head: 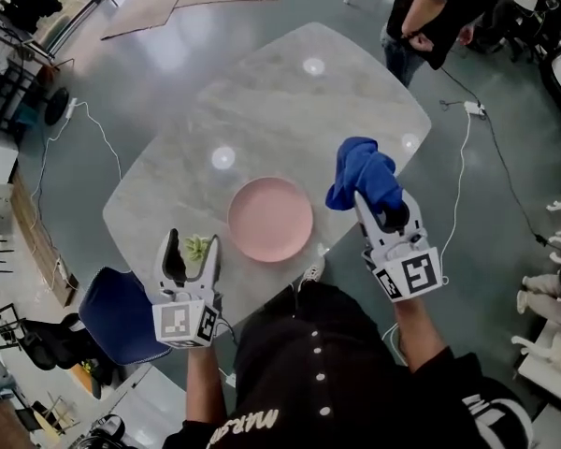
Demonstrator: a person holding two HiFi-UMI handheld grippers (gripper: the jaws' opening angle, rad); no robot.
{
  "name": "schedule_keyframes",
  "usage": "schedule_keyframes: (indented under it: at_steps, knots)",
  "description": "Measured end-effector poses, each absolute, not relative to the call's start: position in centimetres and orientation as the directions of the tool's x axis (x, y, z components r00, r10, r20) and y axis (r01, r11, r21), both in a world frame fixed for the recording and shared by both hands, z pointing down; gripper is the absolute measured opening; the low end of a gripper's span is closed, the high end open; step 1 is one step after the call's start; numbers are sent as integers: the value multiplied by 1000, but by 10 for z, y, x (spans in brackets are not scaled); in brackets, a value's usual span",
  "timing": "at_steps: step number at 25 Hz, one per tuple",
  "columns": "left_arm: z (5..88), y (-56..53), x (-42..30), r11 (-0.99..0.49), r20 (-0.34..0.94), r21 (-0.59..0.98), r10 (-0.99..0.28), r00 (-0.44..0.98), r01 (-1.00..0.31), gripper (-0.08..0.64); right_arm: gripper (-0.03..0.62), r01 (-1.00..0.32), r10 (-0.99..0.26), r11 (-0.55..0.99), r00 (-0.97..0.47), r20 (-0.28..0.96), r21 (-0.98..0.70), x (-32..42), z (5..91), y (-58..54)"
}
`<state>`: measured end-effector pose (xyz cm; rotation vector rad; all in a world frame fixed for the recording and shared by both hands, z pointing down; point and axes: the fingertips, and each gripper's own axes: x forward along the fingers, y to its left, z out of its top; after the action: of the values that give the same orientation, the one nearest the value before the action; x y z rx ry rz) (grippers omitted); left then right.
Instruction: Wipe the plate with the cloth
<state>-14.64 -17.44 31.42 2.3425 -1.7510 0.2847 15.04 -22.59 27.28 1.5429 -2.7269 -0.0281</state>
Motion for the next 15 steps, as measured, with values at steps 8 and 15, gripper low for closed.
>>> schedule_keyframes:
  at_steps: [8,15]
  knots:
    - [385,-204,-154,-357,409,63,-842,351,-932,341,150,-832,-835,549,-544,79,78,118,312,-239]
    - [462,-227,-158,-373,539,43,-772,336,-927,339,151,-803,-803,592,-581,132,69,79,355,-245]
